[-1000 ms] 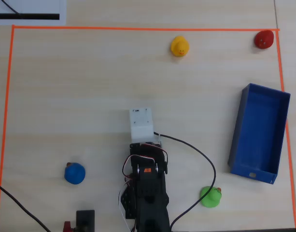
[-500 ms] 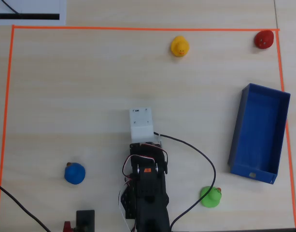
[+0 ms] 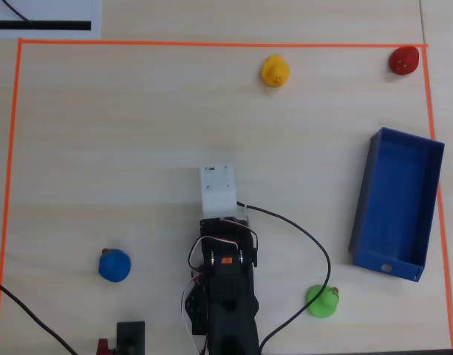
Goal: Grasp blue duck and put it into box.
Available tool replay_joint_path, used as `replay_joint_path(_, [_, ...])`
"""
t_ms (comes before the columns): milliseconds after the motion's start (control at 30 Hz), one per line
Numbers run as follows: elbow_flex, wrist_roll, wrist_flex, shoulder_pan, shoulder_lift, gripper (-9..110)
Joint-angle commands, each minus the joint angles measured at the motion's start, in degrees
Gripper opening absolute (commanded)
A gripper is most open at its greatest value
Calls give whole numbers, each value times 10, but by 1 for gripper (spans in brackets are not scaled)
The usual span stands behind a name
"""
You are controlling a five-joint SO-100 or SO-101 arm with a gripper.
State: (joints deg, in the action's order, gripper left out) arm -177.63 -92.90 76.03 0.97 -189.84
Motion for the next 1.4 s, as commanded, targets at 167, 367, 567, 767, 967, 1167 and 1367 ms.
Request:
replay_joint_path(167, [282, 136, -37, -290, 307, 25])
replay_joint_path(367, [585, 302, 24, -446, 633, 39])
replay_joint_path(567, [711, 357, 28, -474, 815, 44])
replay_joint_path(767, [739, 412, 37, -512, 896, 46])
replay_joint_path(967, [601, 465, 31, -548, 843, 46])
replay_joint_path(1167, [580, 524, 28, -592, 810, 47])
replay_joint_path(1367, [586, 572, 22, -635, 812, 47])
